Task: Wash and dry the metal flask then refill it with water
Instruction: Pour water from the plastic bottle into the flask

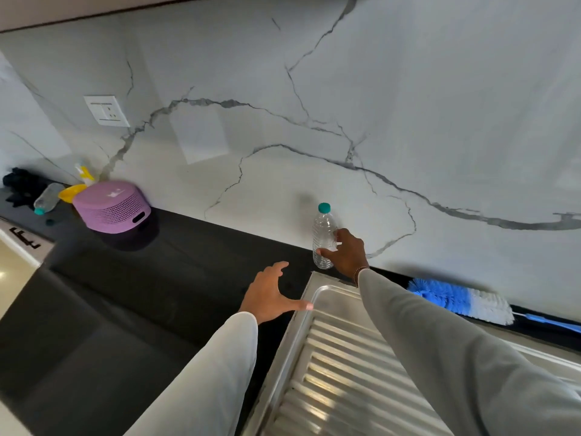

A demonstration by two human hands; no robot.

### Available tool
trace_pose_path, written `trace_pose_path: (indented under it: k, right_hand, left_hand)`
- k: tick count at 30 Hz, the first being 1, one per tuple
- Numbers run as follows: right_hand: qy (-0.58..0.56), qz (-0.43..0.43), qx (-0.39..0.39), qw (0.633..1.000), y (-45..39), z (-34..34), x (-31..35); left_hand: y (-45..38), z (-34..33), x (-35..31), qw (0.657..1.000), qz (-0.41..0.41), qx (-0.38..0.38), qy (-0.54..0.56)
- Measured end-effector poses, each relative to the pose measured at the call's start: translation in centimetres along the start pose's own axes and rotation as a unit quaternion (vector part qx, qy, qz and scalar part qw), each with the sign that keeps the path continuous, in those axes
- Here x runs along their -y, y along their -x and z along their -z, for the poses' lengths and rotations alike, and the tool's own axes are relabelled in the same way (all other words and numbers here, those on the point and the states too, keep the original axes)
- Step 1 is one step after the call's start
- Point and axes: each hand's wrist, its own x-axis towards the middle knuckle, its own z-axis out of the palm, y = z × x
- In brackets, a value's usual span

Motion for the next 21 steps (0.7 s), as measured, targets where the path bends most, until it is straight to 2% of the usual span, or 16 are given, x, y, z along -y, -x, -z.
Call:
trace_pose_path:
  k: [11, 17, 21]
  right_hand:
    - [0.011, -0.001, 0.005, 1.000, -1.3, -0.8, -2.6]
    - [0.047, -0.021, 0.026, 0.998, -0.6, -0.7, -2.6]
    - [0.115, -0.014, 0.050, 0.992, 1.3, 0.6, -2.8]
  left_hand:
    - [-2.3, -1.3, 0.4, 1.000, 0.005, 0.000, -0.019]
    - [-1.5, -1.2, 0.6, 1.000, -0.006, 0.006, -0.018]
    - [-0.1, -0.9, 0.8, 0.999, -0.024, 0.014, -0.023]
